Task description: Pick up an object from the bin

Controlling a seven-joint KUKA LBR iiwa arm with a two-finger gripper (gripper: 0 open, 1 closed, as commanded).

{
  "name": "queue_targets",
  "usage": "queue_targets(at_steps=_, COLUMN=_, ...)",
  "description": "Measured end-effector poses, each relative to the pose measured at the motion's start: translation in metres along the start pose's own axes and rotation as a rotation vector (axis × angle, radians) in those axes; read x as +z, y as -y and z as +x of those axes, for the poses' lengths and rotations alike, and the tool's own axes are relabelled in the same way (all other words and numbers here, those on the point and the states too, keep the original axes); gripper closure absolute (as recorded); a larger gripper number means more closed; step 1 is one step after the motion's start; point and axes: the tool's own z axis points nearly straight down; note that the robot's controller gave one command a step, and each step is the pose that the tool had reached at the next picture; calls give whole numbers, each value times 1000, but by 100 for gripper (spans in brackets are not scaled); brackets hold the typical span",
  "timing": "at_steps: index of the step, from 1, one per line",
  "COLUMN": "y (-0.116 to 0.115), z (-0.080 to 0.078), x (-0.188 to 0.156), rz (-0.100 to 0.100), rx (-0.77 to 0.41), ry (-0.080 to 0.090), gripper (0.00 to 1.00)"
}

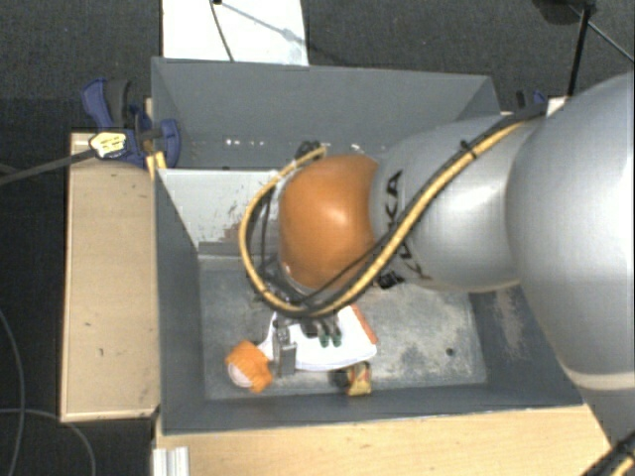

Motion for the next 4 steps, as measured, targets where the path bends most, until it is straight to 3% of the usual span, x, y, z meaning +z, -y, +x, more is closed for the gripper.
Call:
queue_targets(at_steps=1, y=-2, z=15, x=48, rz=0, rx=95, ry=0, gripper=0)
queue_targets(at_steps=2, y=-11, z=15, x=60, rz=0, rx=-173, ry=1, gripper=100)
queue_targets(at_steps=3, y=-11, z=15, x=60, rz=0, rx=-171, ry=0, gripper=100)
queue_targets(at_steps=4, y=-11, z=-1, x=-133, rz=0, rx=-204, ry=9, gripper=100)
